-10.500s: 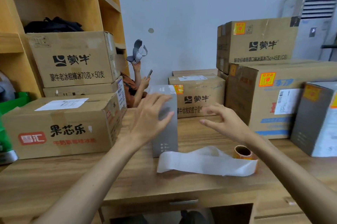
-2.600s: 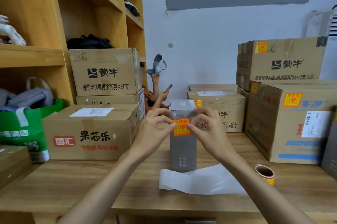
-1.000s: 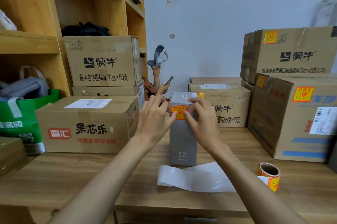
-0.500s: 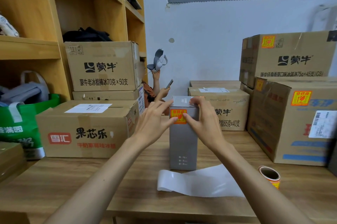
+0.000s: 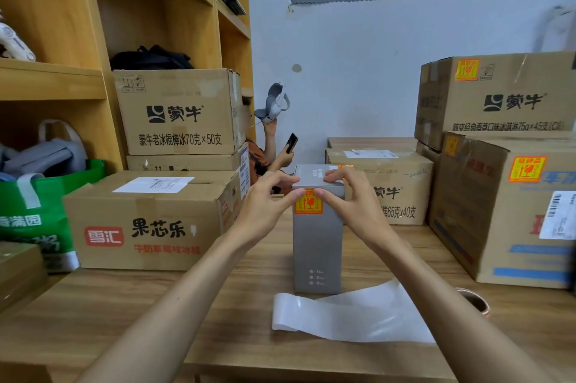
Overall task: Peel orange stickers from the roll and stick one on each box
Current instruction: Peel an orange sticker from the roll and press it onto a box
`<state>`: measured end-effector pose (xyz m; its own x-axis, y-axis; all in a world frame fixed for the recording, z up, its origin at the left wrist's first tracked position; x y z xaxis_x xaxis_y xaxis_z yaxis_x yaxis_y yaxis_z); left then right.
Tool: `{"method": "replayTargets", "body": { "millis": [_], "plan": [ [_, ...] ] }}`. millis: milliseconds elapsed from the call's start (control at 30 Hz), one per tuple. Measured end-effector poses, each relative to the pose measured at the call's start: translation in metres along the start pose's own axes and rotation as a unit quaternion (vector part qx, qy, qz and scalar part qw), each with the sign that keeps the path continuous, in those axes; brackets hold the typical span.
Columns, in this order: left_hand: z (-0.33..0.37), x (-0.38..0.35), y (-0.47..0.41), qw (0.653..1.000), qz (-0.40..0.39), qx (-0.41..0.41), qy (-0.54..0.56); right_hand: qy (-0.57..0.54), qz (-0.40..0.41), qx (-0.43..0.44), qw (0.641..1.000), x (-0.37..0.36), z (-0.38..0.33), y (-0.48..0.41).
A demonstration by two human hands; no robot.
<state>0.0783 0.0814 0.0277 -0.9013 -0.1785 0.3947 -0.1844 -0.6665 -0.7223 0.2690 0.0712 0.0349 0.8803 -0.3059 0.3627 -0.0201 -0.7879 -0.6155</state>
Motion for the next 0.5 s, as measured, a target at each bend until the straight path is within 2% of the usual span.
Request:
{"method": "replayTargets", "body": {
  "millis": [233, 500],
  "plan": [
    [-0.006, -0.005, -0.004, 0.999, 0.004, 0.003, 0.054, -0.02, 0.017, 0.004, 1.0, -0.005, 0.006, -0.002],
    [-0.011, -0.003, -0.001, 0.999, -0.013, 0.0, 0.046, 0.001, -0.027, 0.017, 0.999, -0.006, 0.011, 0.006]
  ]
}}
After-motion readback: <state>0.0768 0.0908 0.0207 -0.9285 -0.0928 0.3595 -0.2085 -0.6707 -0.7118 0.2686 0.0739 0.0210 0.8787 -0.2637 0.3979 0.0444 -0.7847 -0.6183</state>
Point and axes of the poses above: each hand's wrist, its own y-axis away from the middle knuckle, its own x-axis out of the back of the hand, z = x × y, the point moved 8 cm from there along -y, towards the middle knuckle, and after that the axes turned 10 degrees about -x, right-handed, at the moved point
